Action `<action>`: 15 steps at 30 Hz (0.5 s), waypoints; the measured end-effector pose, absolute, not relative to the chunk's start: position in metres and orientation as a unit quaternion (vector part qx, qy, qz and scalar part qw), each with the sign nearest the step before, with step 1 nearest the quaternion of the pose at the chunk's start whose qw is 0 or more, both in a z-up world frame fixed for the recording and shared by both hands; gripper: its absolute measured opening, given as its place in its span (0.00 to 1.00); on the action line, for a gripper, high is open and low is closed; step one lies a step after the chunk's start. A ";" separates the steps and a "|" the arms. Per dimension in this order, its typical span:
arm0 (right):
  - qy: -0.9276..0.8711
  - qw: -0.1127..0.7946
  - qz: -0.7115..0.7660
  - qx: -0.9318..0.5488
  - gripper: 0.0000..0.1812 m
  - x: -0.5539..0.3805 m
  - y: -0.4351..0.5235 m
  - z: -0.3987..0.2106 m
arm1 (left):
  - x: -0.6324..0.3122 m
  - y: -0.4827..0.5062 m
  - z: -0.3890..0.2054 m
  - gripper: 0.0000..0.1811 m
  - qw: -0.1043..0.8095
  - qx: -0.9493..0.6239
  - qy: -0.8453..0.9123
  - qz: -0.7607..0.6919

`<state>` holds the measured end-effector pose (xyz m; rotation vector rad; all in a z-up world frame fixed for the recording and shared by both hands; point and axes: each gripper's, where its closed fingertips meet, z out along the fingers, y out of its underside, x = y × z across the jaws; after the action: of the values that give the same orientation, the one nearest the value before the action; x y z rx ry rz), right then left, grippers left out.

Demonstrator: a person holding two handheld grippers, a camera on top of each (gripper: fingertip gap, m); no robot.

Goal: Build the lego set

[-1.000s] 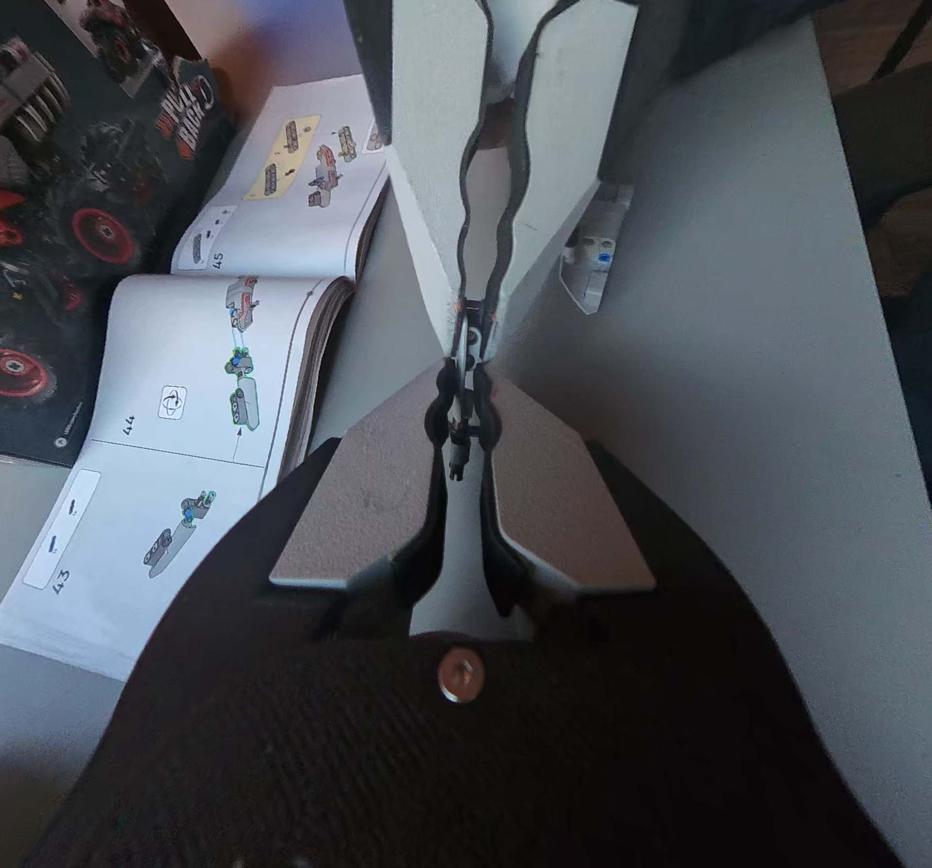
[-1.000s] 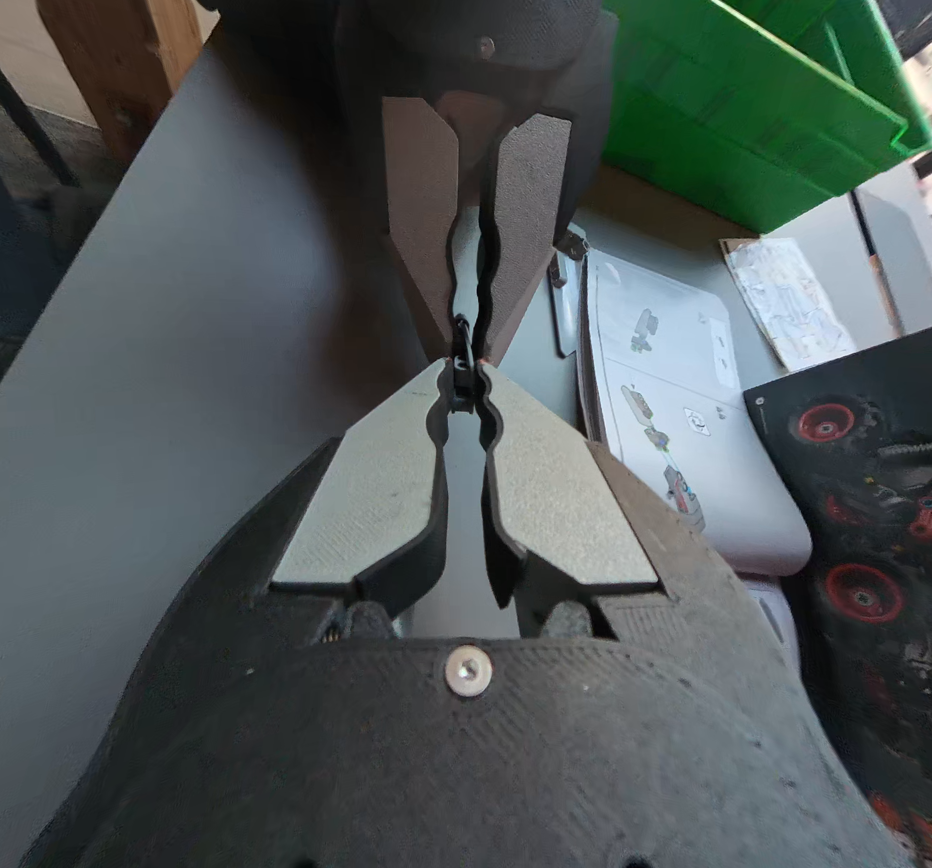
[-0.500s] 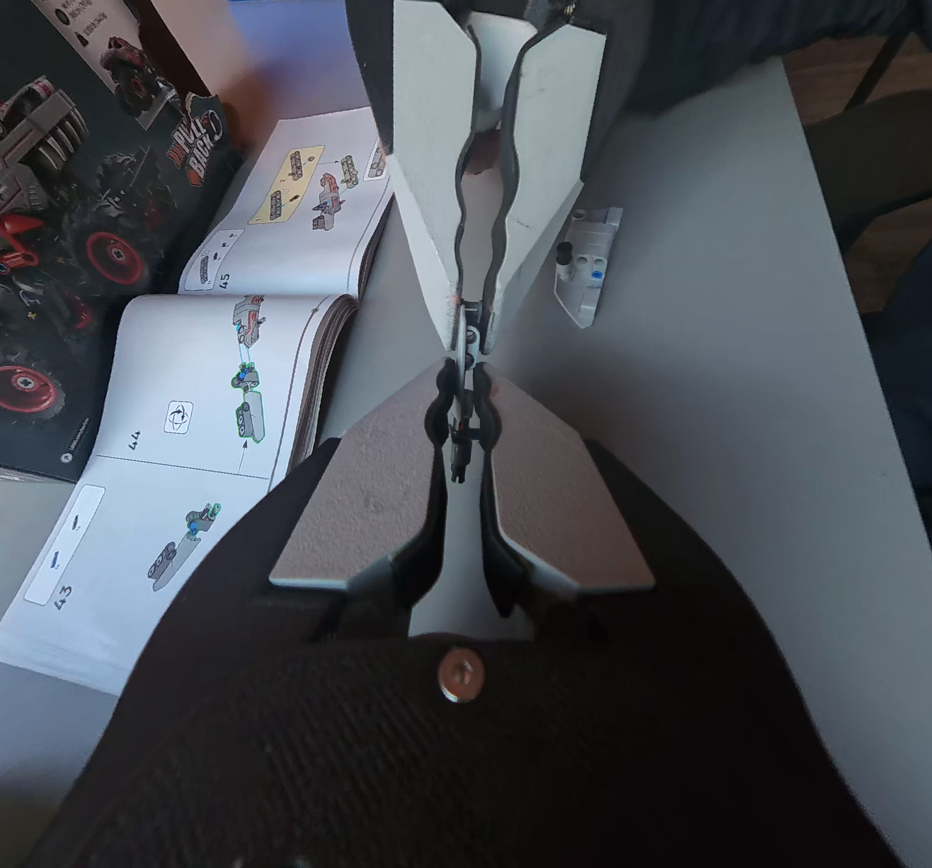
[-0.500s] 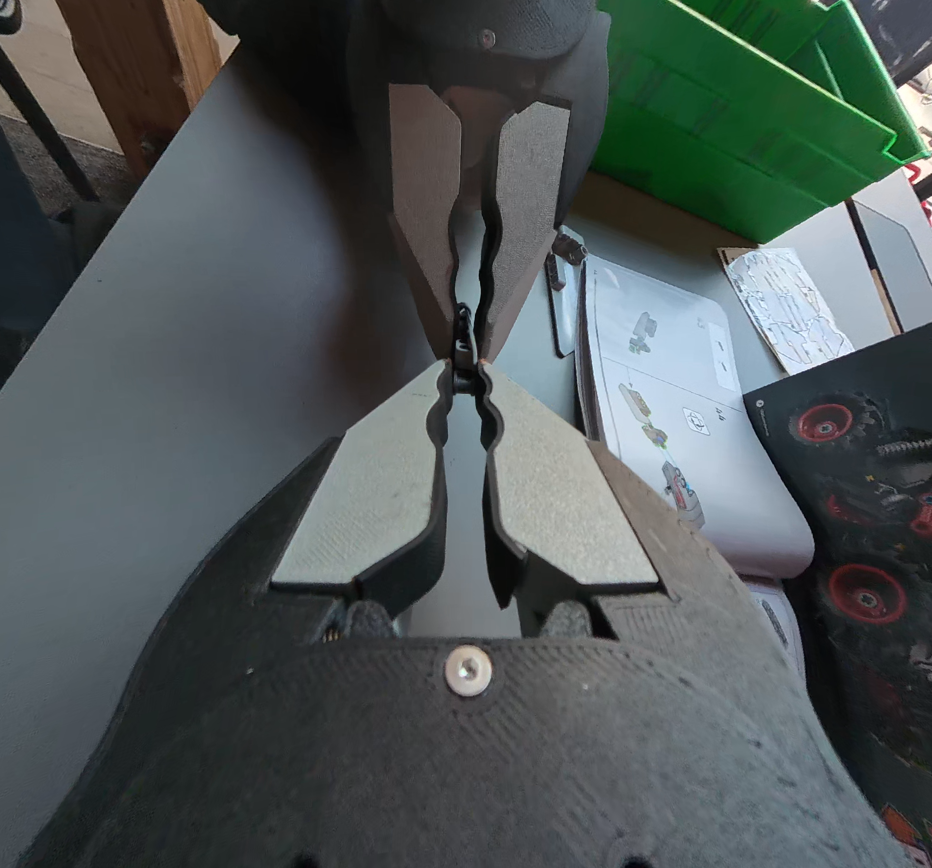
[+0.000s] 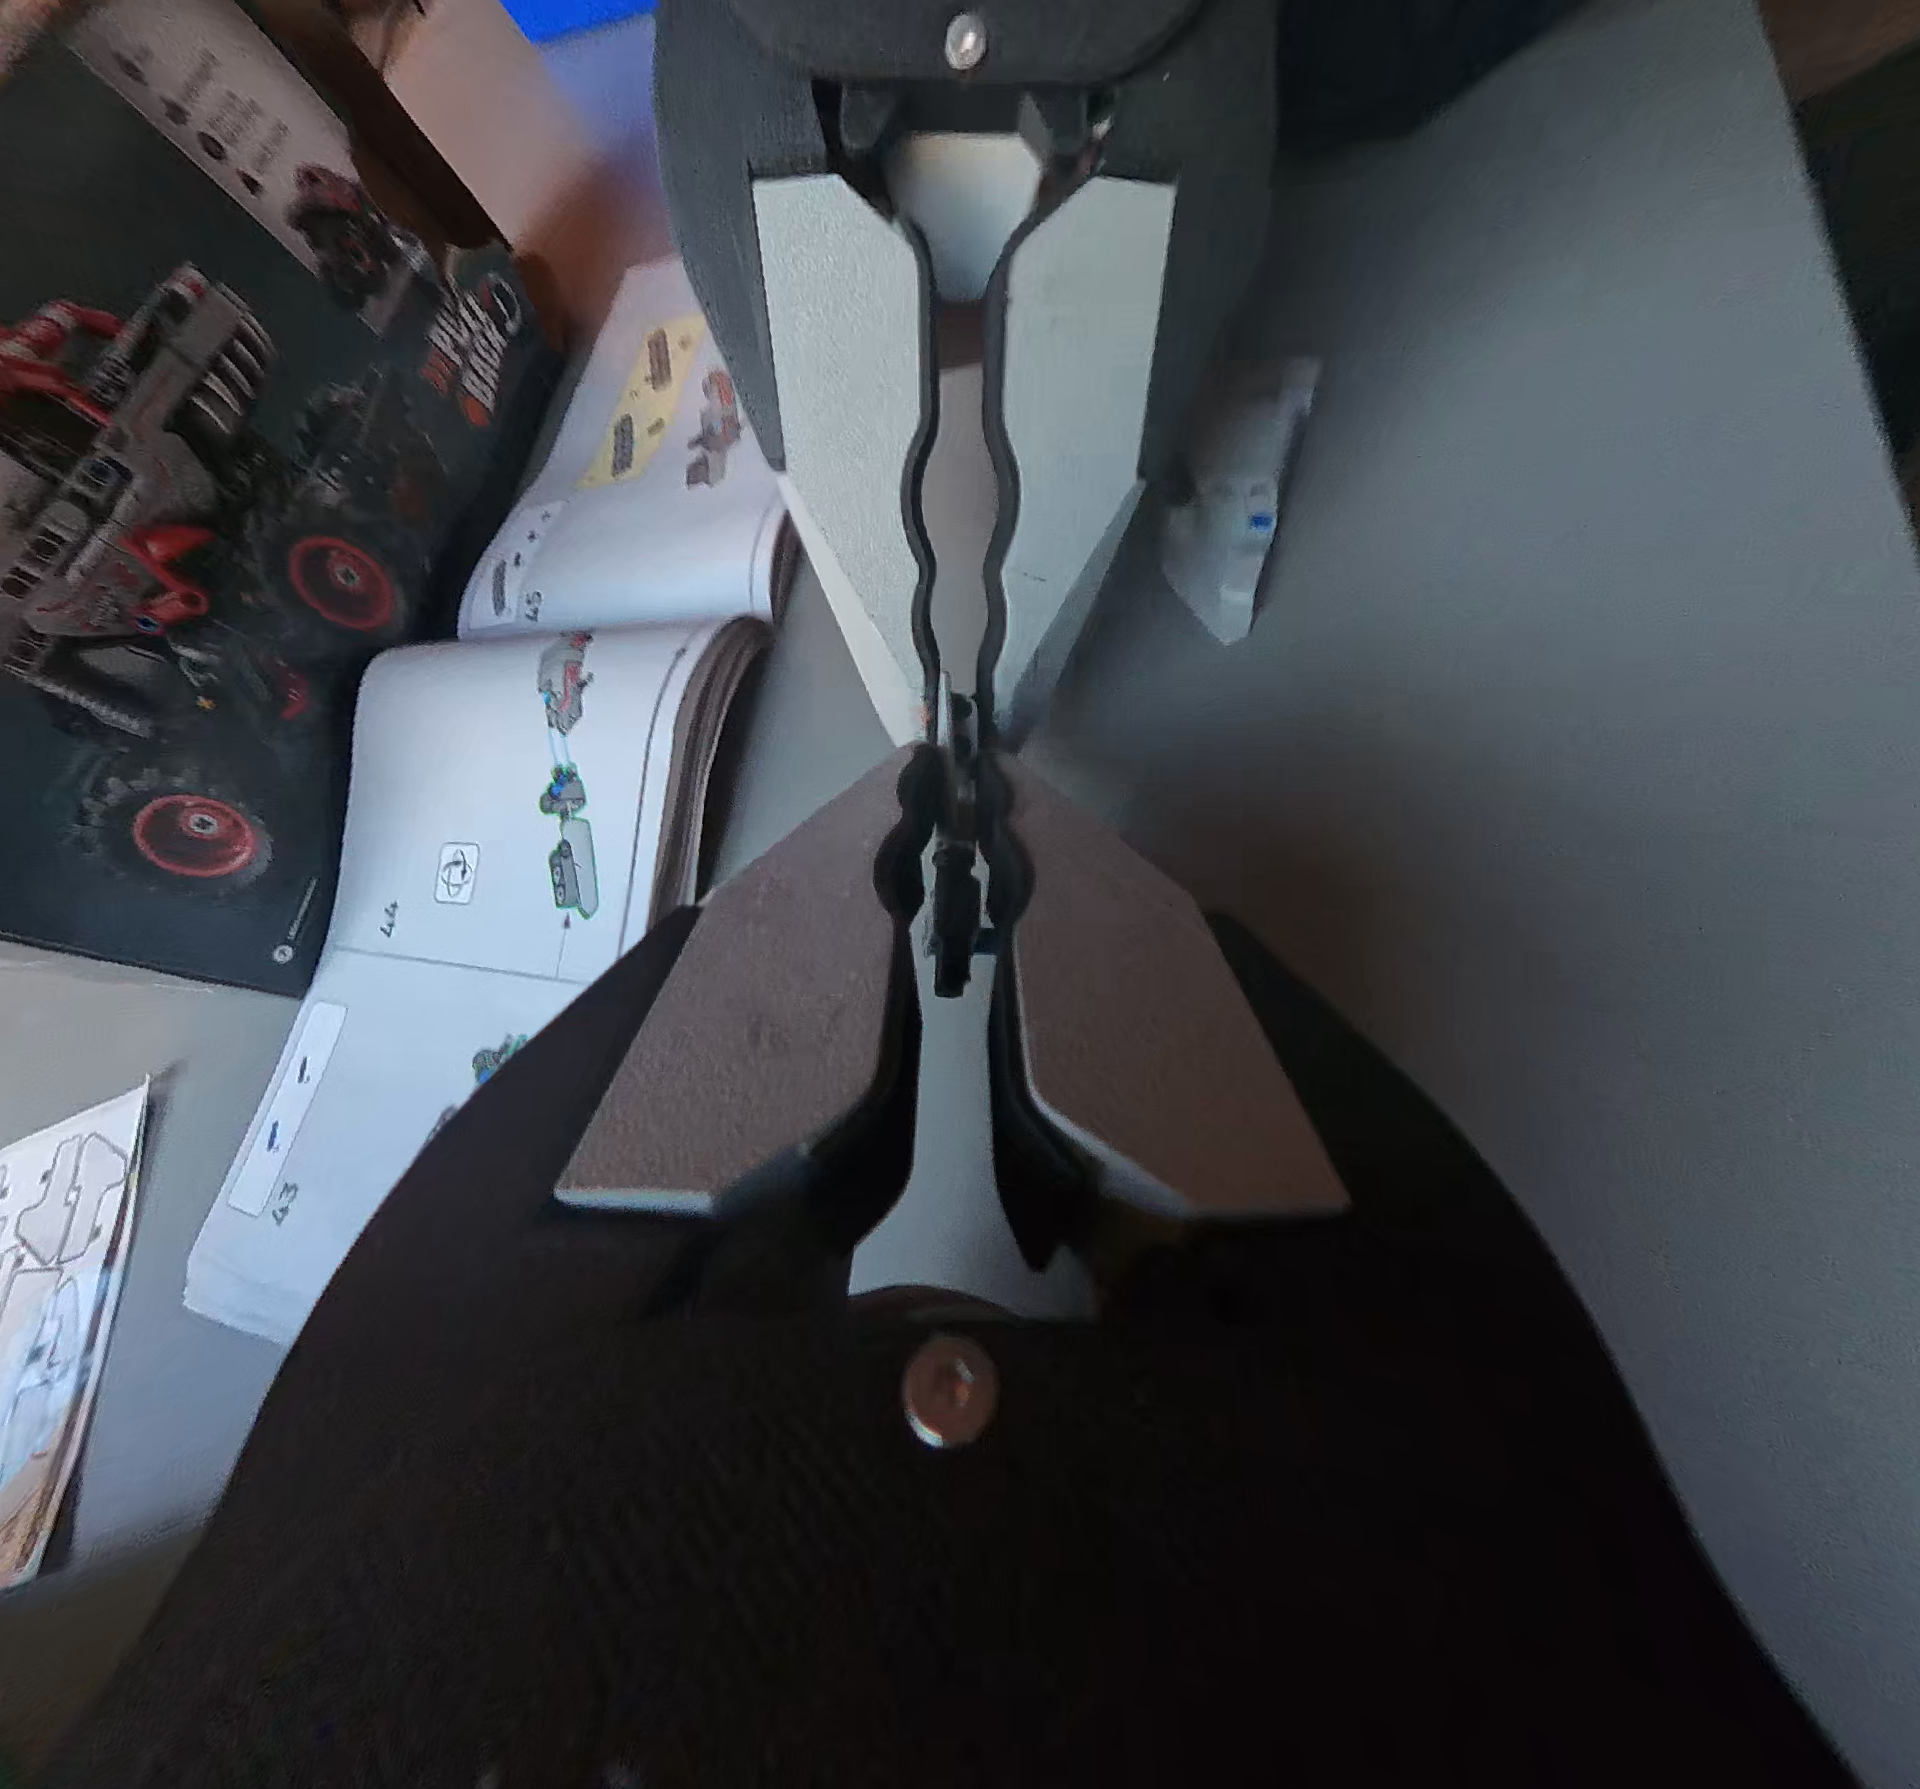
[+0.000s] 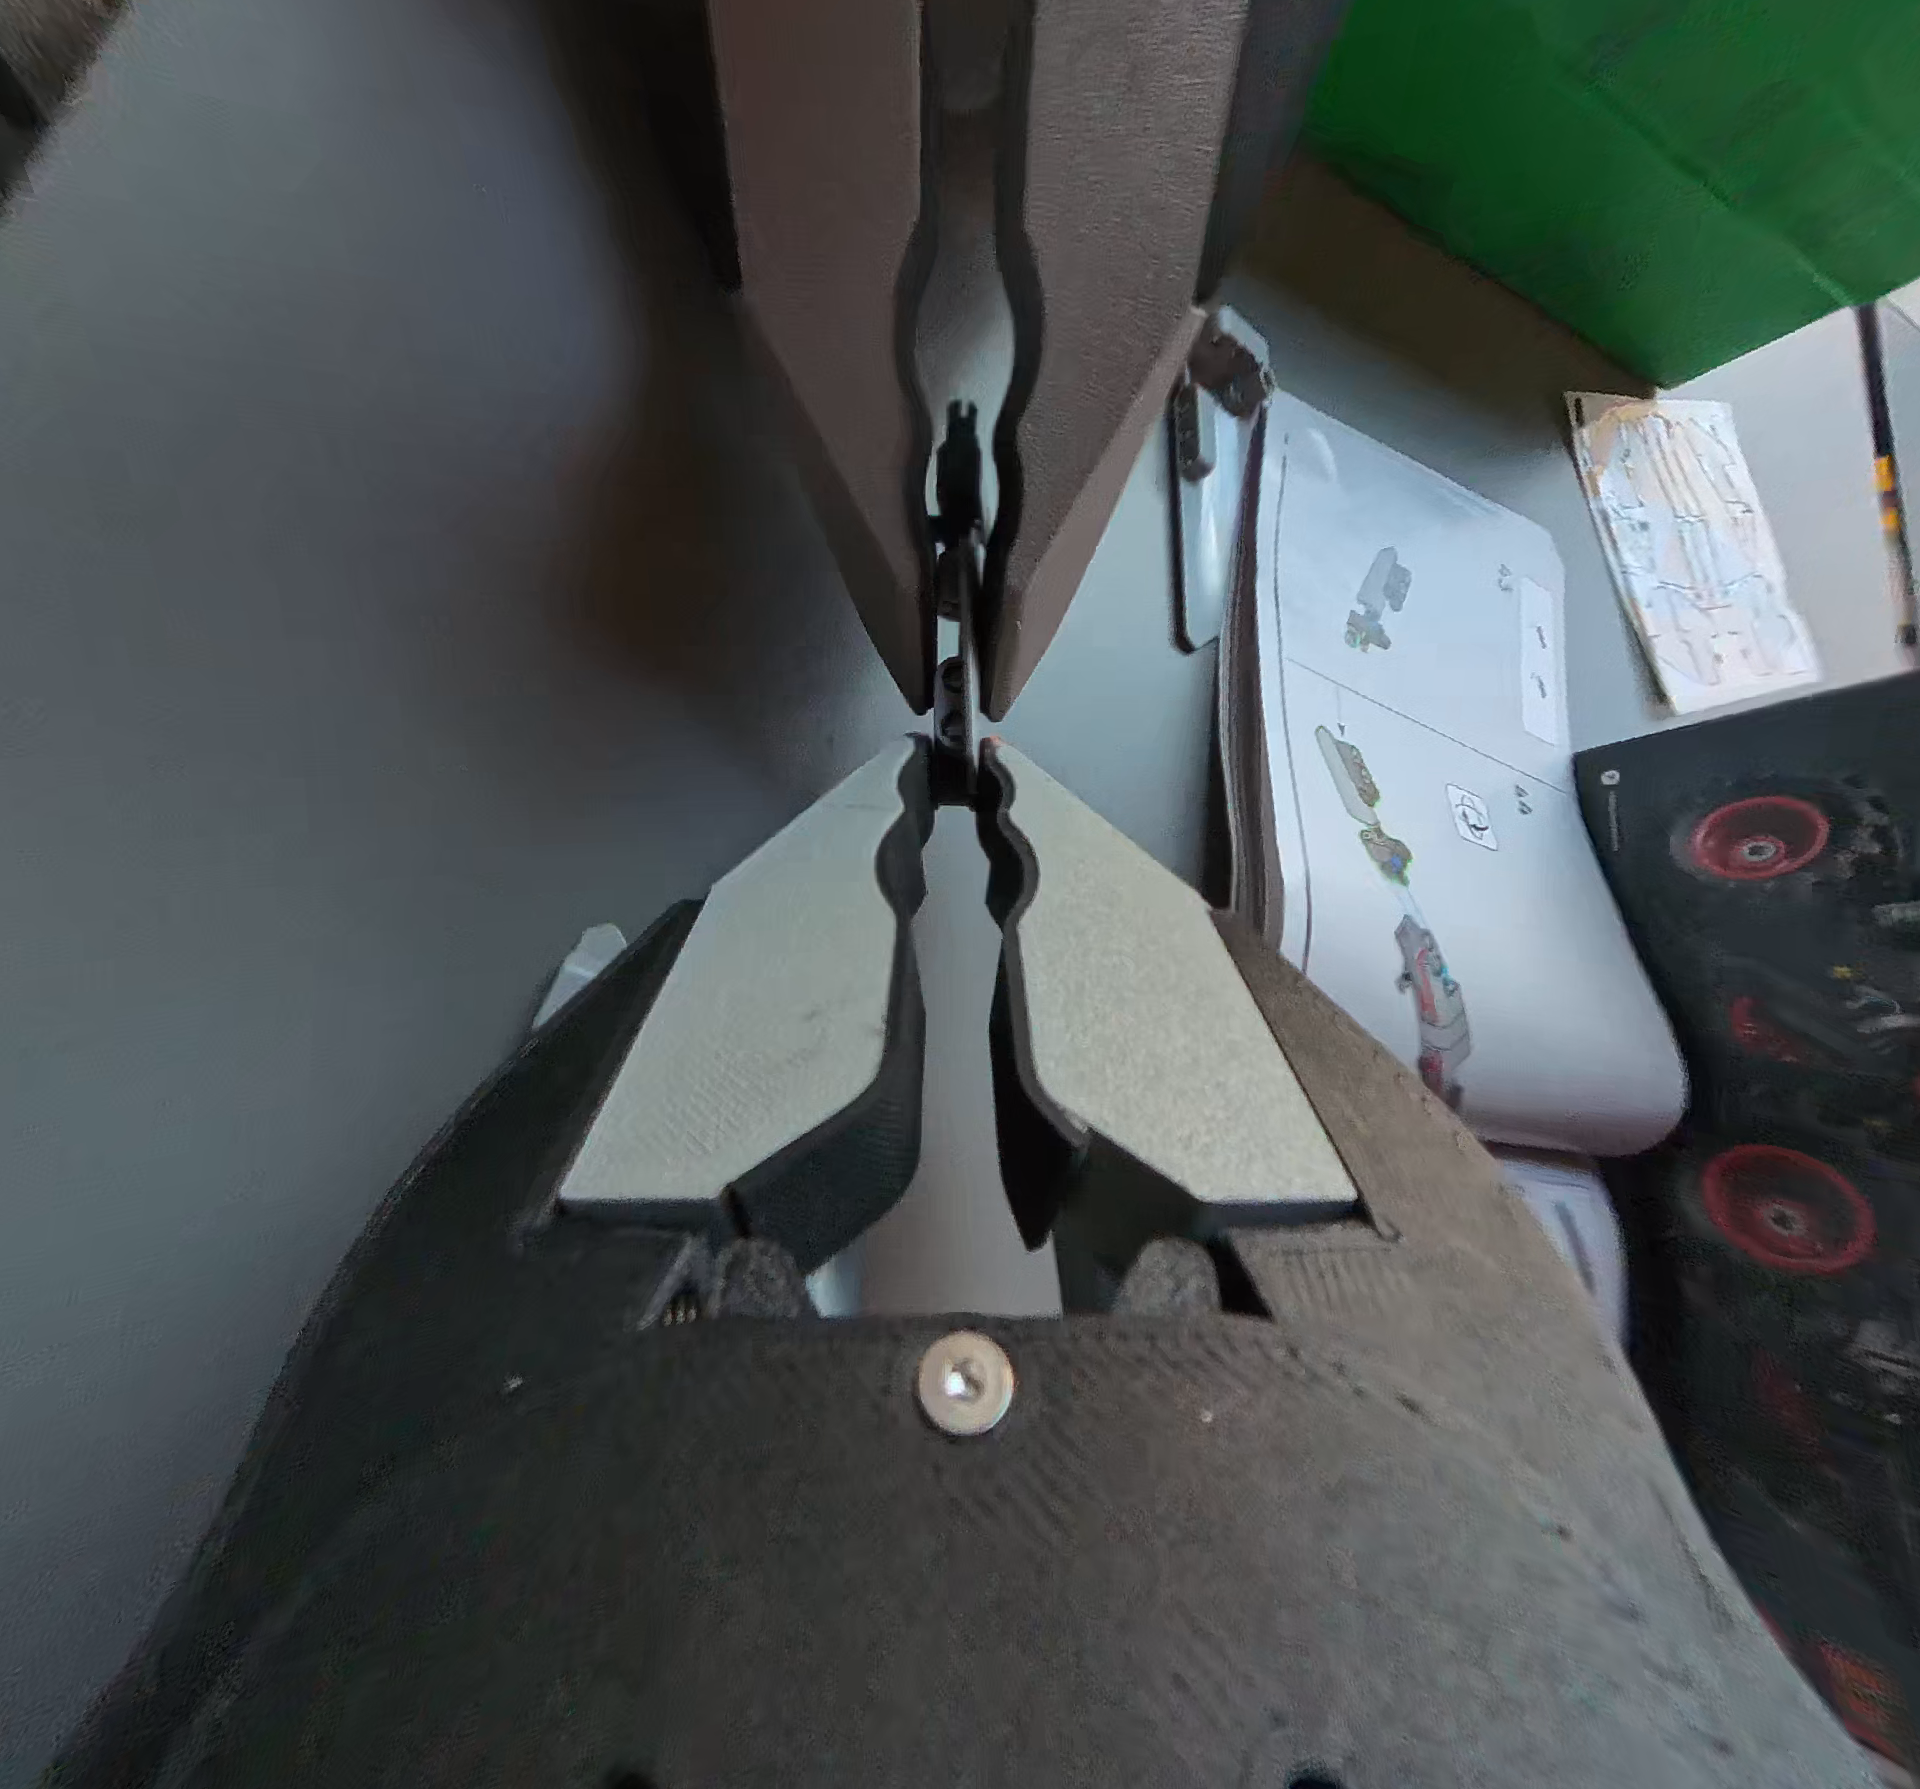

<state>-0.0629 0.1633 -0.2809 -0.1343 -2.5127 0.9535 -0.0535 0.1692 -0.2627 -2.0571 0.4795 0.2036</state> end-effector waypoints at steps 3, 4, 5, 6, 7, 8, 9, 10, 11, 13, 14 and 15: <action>-0.854 0.139 0.493 -0.087 0.03 -0.054 0.160 -0.248 | -0.046 0.171 -0.231 0.02 0.575 -0.802 0.162 0.005; -0.826 0.101 0.546 -0.097 0.03 -0.050 0.160 -0.233 | -0.045 0.171 -0.220 0.02 0.600 -0.786 0.147 -0.030; -0.806 0.067 0.577 -0.114 0.03 -0.049 0.161 -0.222 | -0.046 0.171 -0.214 0.02 0.610 -0.779 0.135 -0.051; -0.798 0.053 0.586 -0.128 0.03 -0.050 0.164 -0.218 | -0.050 0.170 -0.214 0.02 0.611 -0.779 0.124 -0.061; -0.799 0.070 0.582 -0.133 0.03 -0.055 0.168 -0.218 | -0.055 0.170 -0.216 0.02 0.608 -0.784 0.108 -0.068; -0.804 0.103 0.572 -0.126 0.03 -0.058 0.171 -0.219 | -0.057 0.171 -0.217 0.02 0.609 -0.783 0.094 -0.082; -0.808 0.137 0.562 -0.112 0.03 -0.059 0.172 -0.219 | -0.057 0.171 -0.216 0.02 0.609 -0.782 0.080 -0.108; -0.814 0.166 0.548 -0.099 0.04 -0.059 0.172 -0.218 | -0.057 0.171 -0.215 0.02 0.608 -0.779 0.062 -0.136; -0.819 0.193 0.533 -0.089 0.06 -0.059 0.172 -0.217 | -0.059 0.172 -0.213 0.02 0.611 -0.774 0.042 -0.161; -0.823 0.248 0.506 -0.071 0.06 -0.061 0.173 -0.213 | -0.056 0.172 -0.209 0.03 0.611 -0.760 0.012 -0.223; -0.822 0.278 0.493 -0.059 0.06 -0.062 0.173 -0.211 | -0.057 0.172 -0.207 0.02 0.612 -0.751 -0.006 -0.248; -0.820 0.313 0.478 -0.042 0.04 -0.062 0.172 -0.208 | -0.058 0.172 -0.205 0.03 0.613 -0.742 -0.023 -0.271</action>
<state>-0.0618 0.1721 -0.2082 -0.1104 -2.1628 1.2598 -0.0579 0.1720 -0.2055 -1.7106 -0.0519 -0.6255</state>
